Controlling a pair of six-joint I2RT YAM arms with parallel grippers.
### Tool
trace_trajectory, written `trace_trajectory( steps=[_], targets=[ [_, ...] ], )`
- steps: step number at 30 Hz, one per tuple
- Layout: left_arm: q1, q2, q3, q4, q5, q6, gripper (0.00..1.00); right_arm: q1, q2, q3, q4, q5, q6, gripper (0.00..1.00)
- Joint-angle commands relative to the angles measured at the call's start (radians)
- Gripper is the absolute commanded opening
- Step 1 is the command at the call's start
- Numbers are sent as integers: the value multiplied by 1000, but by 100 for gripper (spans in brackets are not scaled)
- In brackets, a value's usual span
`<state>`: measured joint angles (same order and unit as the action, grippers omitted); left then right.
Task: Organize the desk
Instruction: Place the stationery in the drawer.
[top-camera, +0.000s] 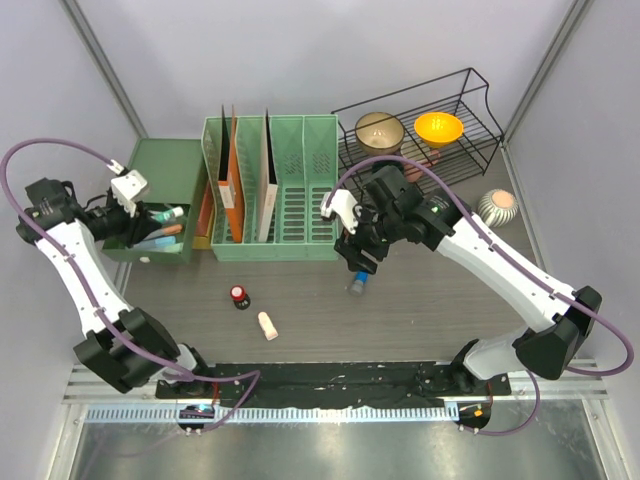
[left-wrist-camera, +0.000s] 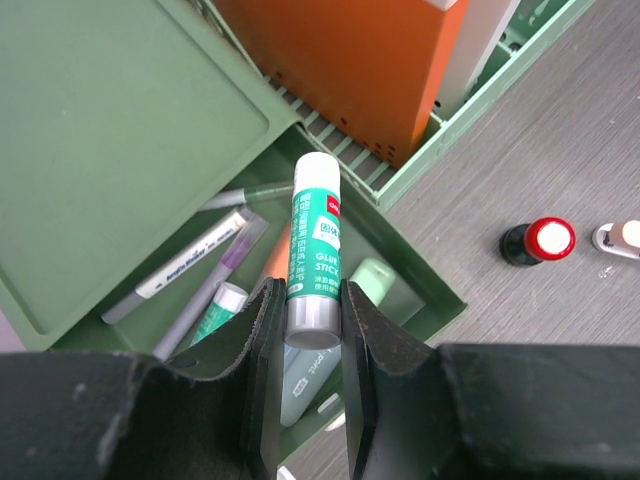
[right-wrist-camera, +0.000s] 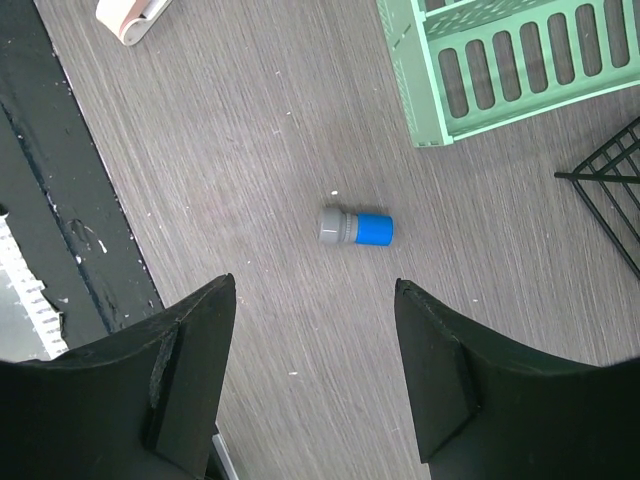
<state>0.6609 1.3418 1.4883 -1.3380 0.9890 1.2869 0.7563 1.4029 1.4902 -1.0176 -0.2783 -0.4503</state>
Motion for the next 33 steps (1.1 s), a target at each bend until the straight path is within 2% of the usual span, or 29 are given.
trace_trajectory(
  steps=[1, 8, 10, 11, 12, 13, 22, 26, 33],
  targets=[
    [8, 28, 1, 16, -32, -9, 0, -6, -4, 21, 40, 10, -13, 69],
    [8, 91, 4, 83, -44, -64, 0, -20, -12, 1, 43, 5, -24, 68],
    [8, 108, 12, 82, -46, -66, 3, -25, -12, -5, 48, 1, -22, 68],
    [8, 121, 10, 95, -52, -78, 15, -28, -12, -8, 51, -1, -22, 69],
    [8, 128, 9, 103, -52, -86, 21, -26, -12, -11, 56, -4, -24, 68],
    [6, 135, 4, 109, -53, -93, 24, -28, -10, -11, 56, -4, -22, 68],
    [-26, 188, -14, 209, -59, -193, 26, -28, -2, -11, 65, -9, -18, 68],
    [-50, 198, -11, 234, -69, -219, 42, -29, -4, -24, 65, -9, -16, 69],
    [-61, 183, -8, 307, -73, -304, 64, -31, -7, -30, 71, -12, -13, 68]
  ],
)
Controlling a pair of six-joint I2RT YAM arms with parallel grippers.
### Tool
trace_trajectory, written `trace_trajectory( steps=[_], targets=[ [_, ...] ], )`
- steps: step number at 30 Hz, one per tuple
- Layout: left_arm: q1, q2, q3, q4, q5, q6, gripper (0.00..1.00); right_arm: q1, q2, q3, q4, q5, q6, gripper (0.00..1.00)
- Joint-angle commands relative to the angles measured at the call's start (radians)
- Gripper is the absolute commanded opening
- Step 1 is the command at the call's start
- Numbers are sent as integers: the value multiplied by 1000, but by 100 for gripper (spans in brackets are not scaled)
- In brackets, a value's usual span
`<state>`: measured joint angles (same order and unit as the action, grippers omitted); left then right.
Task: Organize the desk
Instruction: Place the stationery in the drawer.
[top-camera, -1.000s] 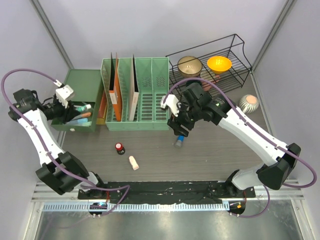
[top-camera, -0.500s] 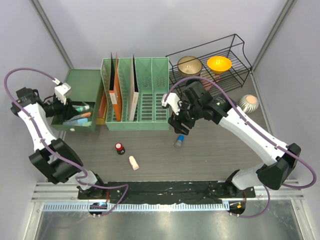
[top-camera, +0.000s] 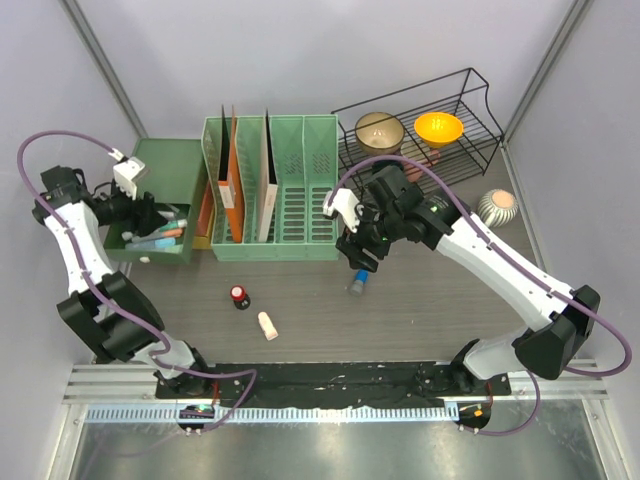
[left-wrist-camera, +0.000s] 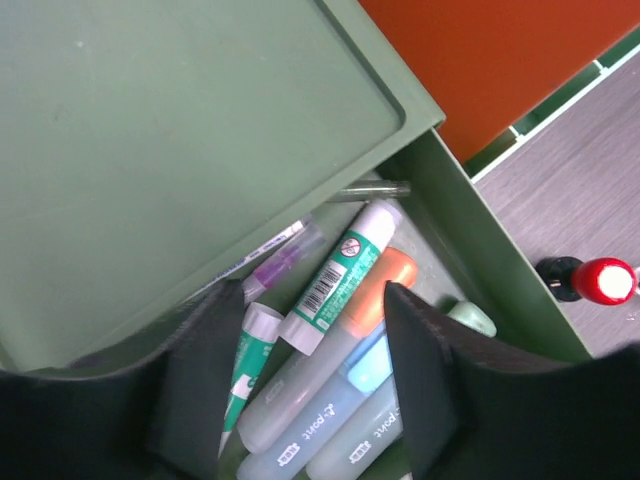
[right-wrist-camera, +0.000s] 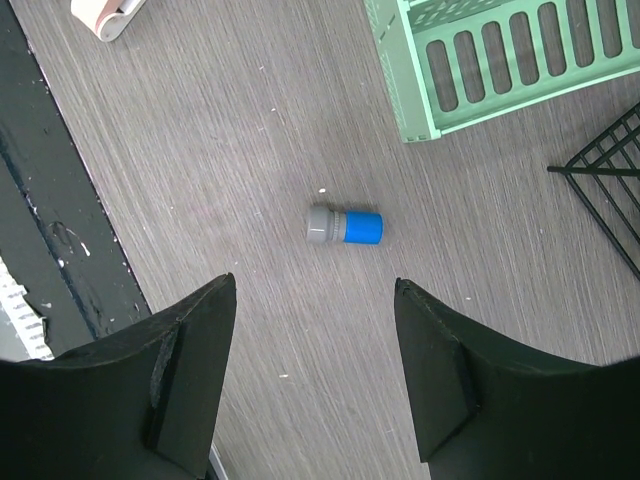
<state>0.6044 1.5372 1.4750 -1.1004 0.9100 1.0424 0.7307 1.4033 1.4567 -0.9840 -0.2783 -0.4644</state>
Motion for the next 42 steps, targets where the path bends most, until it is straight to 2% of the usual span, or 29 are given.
trace_trajectory(
  steps=[1, 7, 13, 20, 25, 28, 32, 36, 42],
  targets=[
    [-3, -17, 7, 73, 7, -64, 68, -5, -7, 5, 42, -13, 4, 68],
    [0, -87, 25, 82, 39, -111, 78, -5, 32, 100, 53, 1, 35, 69],
    [38, -187, 64, 5, 113, -101, 87, -7, 132, 246, 22, 48, 61, 71],
    [92, -273, 79, -304, 58, 181, 91, -5, 187, 281, 30, 68, 72, 71],
    [182, -414, -31, -369, 0, 295, 93, -5, 192, 278, 34, 67, 75, 71],
    [216, -477, -88, -362, -29, 278, 93, -5, 195, 283, 31, 73, 79, 71],
    [225, -599, -169, -297, -133, 128, 93, -7, 194, 275, 22, 86, 82, 71],
    [228, -692, -272, -231, -207, 56, 94, -5, 198, 271, 12, 111, 81, 71],
    [228, -681, -341, -211, -269, 8, 94, -5, 206, 272, -4, 142, 81, 71]
  ],
)
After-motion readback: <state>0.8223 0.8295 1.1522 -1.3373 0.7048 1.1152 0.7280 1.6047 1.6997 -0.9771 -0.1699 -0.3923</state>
